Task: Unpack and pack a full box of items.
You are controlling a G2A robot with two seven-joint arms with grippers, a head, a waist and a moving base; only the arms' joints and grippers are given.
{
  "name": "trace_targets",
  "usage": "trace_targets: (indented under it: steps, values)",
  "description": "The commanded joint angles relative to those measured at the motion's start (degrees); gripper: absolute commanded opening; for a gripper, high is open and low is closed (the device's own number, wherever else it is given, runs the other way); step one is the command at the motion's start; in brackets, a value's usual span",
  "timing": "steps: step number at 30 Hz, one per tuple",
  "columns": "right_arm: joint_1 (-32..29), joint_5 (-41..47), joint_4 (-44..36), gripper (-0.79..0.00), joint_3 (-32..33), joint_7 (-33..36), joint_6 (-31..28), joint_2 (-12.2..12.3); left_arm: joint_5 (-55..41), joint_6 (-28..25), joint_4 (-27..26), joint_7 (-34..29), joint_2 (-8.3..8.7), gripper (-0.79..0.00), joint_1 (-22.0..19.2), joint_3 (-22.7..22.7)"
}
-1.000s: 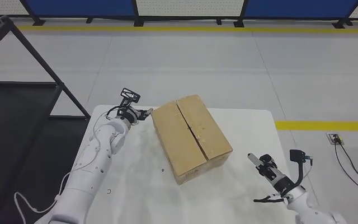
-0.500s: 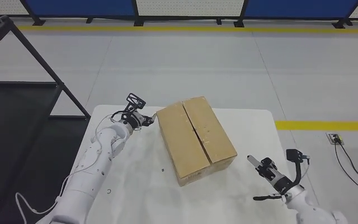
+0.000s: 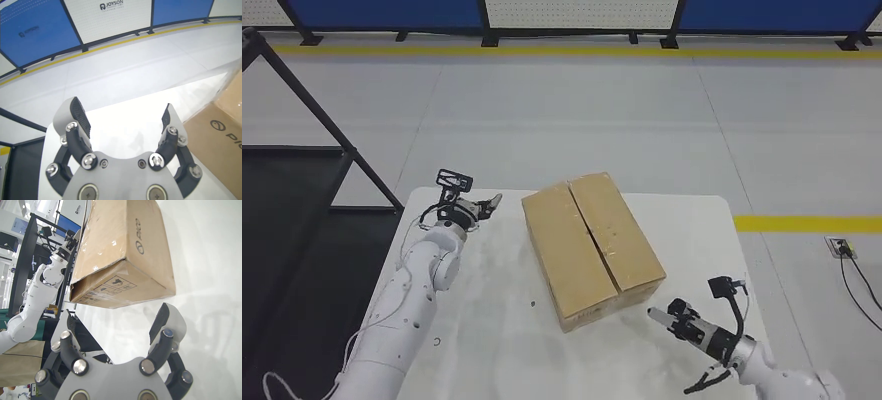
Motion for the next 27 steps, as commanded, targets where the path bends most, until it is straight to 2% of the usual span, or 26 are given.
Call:
trace_targets:
  steps: [1, 6, 20, 27]
  values:
    - [1.7, 0.5, 1.1, 0.000, -2.1, -0.6, 0.6, -0.2, -0.7, 1.4, -0.4, -0.1, 0.04, 0.000, 0.7, -0.7]
    - [5.4, 2.5, 3.9, 0.000, -5.3, -1.7, 1.9, -0.5, -1.5, 2.2, -2.0, -0.2, 0.36, 0.000, 2.2, -2.3]
    - [14.3, 8.8, 9.3, 0.000, -8.9, -5.1, 7.0, -1.1, -2.2, 3.5, -8.6, -0.8, 1.49, 0.000, 7.9, -6.8]
    - [19.3, 10.9, 12.6, 0.000, -11.6, -9.1, 10.4, -1.9, -2.8, 4.0, -11.9, -1.8, 2.07, 0.000, 11.0, -9.3]
